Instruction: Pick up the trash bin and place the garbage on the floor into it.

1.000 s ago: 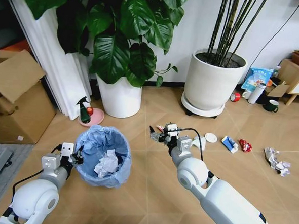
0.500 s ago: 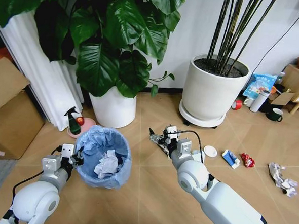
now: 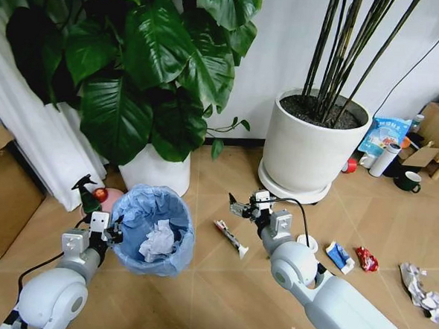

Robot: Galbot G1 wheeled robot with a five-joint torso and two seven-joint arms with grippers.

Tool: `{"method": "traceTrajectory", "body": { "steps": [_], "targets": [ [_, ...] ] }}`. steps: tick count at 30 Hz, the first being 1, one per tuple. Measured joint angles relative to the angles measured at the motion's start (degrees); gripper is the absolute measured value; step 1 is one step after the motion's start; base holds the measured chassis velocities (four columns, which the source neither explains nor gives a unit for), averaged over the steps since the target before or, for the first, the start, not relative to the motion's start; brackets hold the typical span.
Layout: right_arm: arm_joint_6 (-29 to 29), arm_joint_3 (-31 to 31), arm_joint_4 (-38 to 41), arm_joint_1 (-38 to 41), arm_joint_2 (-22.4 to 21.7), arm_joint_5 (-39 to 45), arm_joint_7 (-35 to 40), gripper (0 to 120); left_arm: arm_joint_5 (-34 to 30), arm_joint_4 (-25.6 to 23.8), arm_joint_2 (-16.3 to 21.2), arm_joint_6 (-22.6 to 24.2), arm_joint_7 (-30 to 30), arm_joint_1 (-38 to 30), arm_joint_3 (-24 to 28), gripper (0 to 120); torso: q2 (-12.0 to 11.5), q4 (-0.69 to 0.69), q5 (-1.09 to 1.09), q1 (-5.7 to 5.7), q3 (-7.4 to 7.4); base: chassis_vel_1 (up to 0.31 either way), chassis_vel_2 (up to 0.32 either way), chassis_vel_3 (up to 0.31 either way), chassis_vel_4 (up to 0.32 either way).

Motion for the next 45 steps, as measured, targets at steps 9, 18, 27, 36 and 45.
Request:
{"method": "traceTrajectory", "body": {
  "steps": [9, 18, 27, 36, 45],
  "targets": [
    [0.2, 2.7, -5.9, -1.8, -1.8, 1.6, -6.6, 100, 0.1, -0.7, -0.1, -0.1, 0.1, 0.0, 0.1, 0, 0.0, 0.03, 0.01, 0.0, 0.01, -0.061, 0.067, 0.056, -0.056],
    [5.7, -1.4, -22.4, 0.8, -1.8, -4.6, -17.4, 100, -0.1, -1.4, -0.3, -0.3, 0.7, 0.0, -0.5, 0, 0.0, 0.01, 0.02, -0.01, -0.01, 0.003, -0.006, -0.004, 0.002],
    [10.0, -8.7, -40.5, 7.6, 8.2, -7.3, -26.0, 100, -0.6, -2.2, 0.2, -0.3, 0.4, 0.6, -1.1, 0, 0.0, 0.03, 0.01, -0.01, 0.0, 0.0, 0.0, 0.0, 0.0],
    [13.0, -7.2, -53.7, 9.5, 16.2, -9.8, -29.1, 100, -1.3, -2.8, 0.8, -0.1, 0.0, 0.7, -1.8, 0, 0.0, 0.01, 0.01, -0.01, 0.0, 0.0, 0.0, 0.0, 0.0],
    [15.7, -3.2, -61.3, 11.1, 19.7, -11.8, -32.8, 100, -1.5, -3.1, 1.5, 0.0, -0.5, 1.2, -1.6, 0, 0.0, 0.01, 0.0, 0.0, 0.0, 0.0, 0.0, 0.0, 0.0]
  ]
}}
